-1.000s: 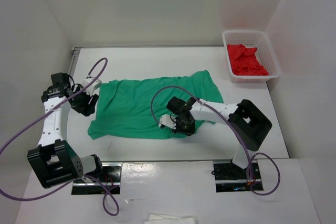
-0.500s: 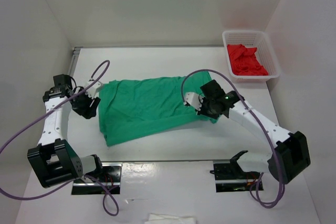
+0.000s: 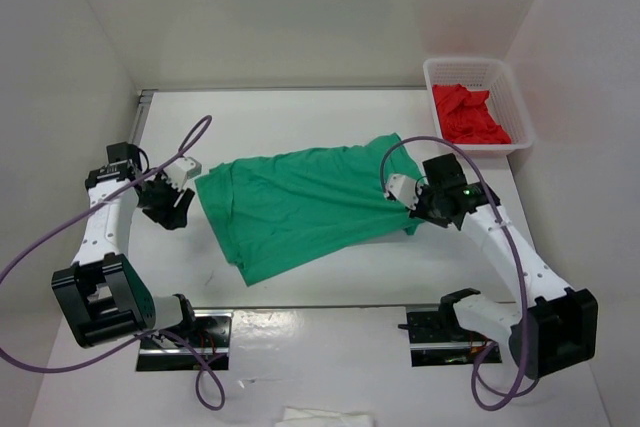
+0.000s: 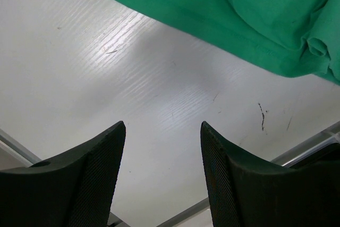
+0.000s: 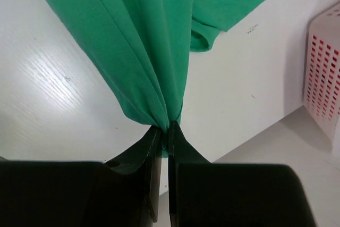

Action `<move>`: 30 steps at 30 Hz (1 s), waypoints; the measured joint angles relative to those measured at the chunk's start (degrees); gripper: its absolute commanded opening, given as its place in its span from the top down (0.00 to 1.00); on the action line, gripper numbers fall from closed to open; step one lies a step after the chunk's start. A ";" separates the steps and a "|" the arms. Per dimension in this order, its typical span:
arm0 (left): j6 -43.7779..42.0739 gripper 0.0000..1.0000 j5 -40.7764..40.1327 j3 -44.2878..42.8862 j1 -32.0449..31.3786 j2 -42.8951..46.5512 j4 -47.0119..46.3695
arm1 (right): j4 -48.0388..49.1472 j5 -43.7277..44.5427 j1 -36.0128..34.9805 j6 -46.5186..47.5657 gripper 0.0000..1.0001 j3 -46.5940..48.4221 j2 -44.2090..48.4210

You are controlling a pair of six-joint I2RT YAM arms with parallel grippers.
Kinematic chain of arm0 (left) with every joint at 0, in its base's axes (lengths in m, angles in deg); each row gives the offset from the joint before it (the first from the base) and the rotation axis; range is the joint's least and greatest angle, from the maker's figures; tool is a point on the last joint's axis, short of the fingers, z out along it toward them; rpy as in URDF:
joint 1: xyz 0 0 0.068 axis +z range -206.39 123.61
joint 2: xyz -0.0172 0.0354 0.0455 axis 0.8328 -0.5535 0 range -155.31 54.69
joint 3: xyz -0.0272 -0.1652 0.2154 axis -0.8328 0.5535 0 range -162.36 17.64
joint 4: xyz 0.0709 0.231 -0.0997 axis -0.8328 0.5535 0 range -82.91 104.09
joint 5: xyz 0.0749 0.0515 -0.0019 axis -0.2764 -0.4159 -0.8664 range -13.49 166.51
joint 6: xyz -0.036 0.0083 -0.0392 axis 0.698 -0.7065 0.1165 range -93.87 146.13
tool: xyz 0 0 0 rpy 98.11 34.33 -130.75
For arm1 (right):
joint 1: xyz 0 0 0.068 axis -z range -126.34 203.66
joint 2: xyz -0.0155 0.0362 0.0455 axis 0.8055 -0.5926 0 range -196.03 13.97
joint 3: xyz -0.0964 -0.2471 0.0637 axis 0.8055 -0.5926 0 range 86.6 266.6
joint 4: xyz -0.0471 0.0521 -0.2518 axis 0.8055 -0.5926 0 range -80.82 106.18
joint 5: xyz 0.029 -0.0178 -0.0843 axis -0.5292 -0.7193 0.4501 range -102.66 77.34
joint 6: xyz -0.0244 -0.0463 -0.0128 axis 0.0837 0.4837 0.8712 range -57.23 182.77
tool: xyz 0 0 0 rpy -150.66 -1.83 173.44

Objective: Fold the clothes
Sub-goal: Flatten the tank top out

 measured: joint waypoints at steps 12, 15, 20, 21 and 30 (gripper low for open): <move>2.05 0.34 1.60 0.00 -0.02 0.48 -0.50 | 1.97 -7.26 -14.88 -6.25 0.14 13.46 -3.48; 4.98 0.32 2.10 0.00 -0.07 1.25 -1.75 | 6.40 -7.50 -27.85 -9.03 0.22 14.49 -7.52; 10.03 0.31 2.12 -0.11 -0.07 3.13 -4.04 | 10.51 -10.01 -36.28 -11.96 0.53 17.03 -21.14; 11.17 0.29 2.12 -0.22 -0.07 3.45 -4.44 | 11.37 -10.12 -36.98 -12.48 0.54 17.81 -24.06; 21.31 0.04 2.01 -0.76 -0.11 8.94 -8.87 | 16.50 -13.68 -45.99 -18.84 0.45 29.70 -42.34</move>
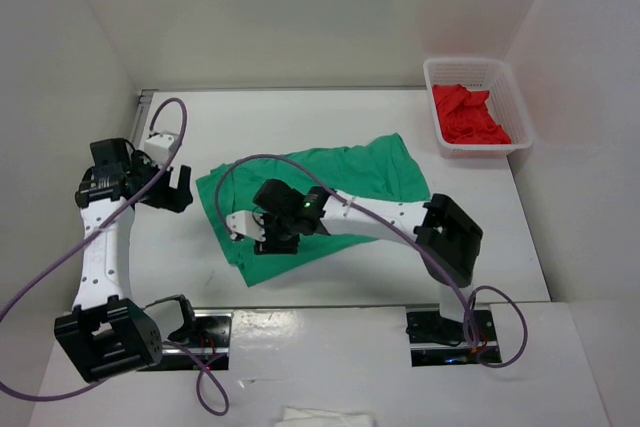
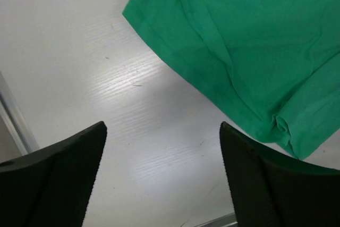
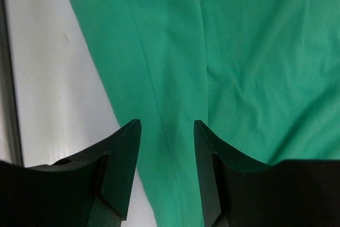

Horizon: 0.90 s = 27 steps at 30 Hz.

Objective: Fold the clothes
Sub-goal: Flatten the tank top out

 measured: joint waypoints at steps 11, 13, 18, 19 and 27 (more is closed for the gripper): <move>4.81 0.00 -2.58 1.60 0.00 2.05 -4.35 | 2.38 -1.75 -13.09 -5.73 0.41 7.87 -10.97; 5.11 0.00 -3.21 1.64 0.00 1.38 -4.76 | 2.43 -1.62 -13.25 -6.10 0.41 7.87 -12.09; 6.21 0.00 -4.04 1.66 0.00 1.16 -5.46 | 3.10 0.26 -12.31 -6.03 0.41 7.87 -12.37; 6.23 0.00 -4.09 1.66 0.00 1.16 -5.51 | 3.13 0.59 -12.15 -5.99 0.41 7.87 -12.37; 6.25 0.00 -4.48 1.66 0.00 1.16 -5.55 | 3.63 2.23 -11.98 -5.55 0.51 8.83 -14.25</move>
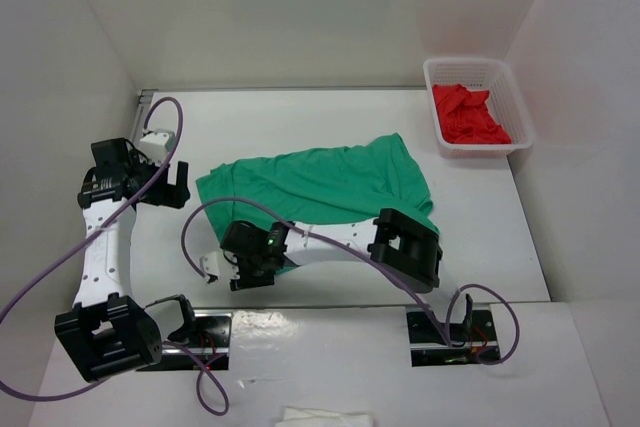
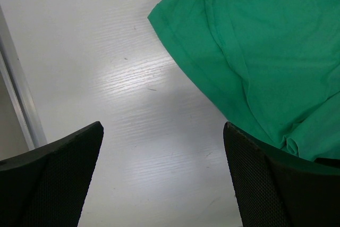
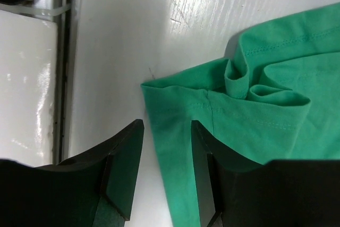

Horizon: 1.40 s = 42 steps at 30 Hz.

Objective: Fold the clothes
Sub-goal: Flatten the tank top out

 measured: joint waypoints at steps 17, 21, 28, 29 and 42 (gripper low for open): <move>-0.02 0.00 0.04 0.39 0.00 -0.20 -0.04 | 0.31 1.99 3.13 0.22 0.49 3.82 -2.51; -0.02 0.00 0.04 0.42 0.00 -0.70 -0.04 | 0.22 2.19 3.26 0.59 0.48 3.89 -2.51; -0.02 0.00 0.26 0.50 0.00 -0.70 0.00 | -0.87 1.01 3.26 0.57 0.45 6.45 -2.47; -0.02 0.00 0.31 0.50 0.00 -0.70 -0.02 | -0.92 0.79 3.26 0.55 0.45 6.60 -2.34; -0.07 0.00 0.74 0.50 0.00 -0.72 -0.02 | -1.38 0.83 3.26 0.52 0.45 6.01 -0.74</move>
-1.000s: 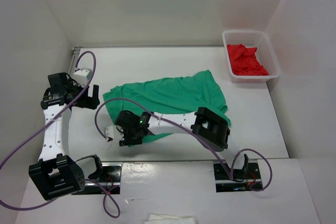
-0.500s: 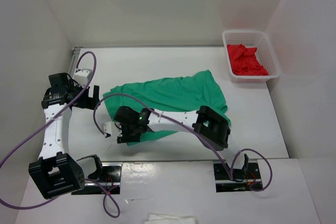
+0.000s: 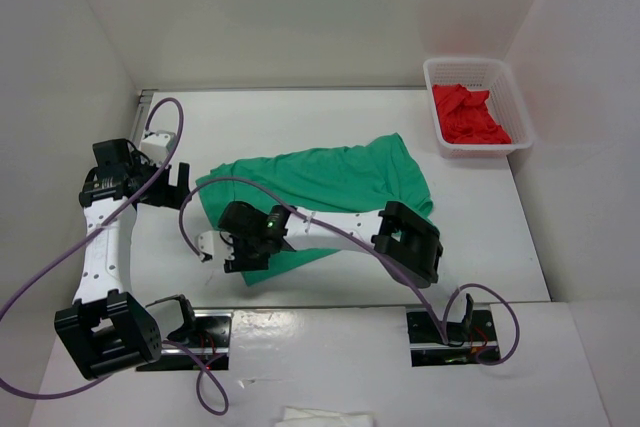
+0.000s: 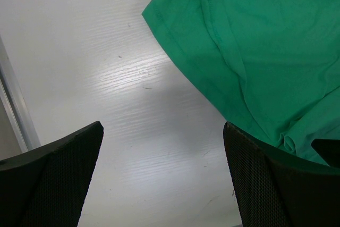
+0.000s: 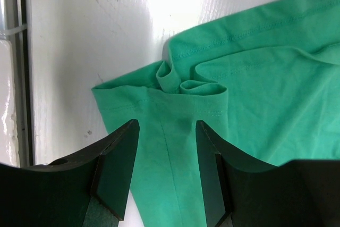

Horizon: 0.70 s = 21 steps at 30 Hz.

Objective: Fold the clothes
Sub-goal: Flatten the tank top out

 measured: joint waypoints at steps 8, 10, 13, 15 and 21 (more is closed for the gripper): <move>0.02 0.00 0.00 0.00 0.00 0.00 0.04 | 0.35 -0.44 0.00 0.02 0.45 -1.05 -0.20; 0.00 0.00 0.00 0.00 0.00 -0.02 0.04 | 0.37 -0.85 0.00 0.02 0.45 -1.05 -0.52; 0.00 0.00 0.07 0.00 0.00 -0.15 0.04 | 0.39 -1.14 0.00 0.04 0.47 -1.11 -1.22; 0.00 0.00 0.31 0.00 0.00 -0.28 0.04 | 0.42 -1.29 0.00 0.04 0.47 -1.11 -1.75; 0.00 0.00 0.42 0.00 0.00 -0.48 0.04 | 0.42 -1.68 0.00 0.02 0.47 -1.18 -2.86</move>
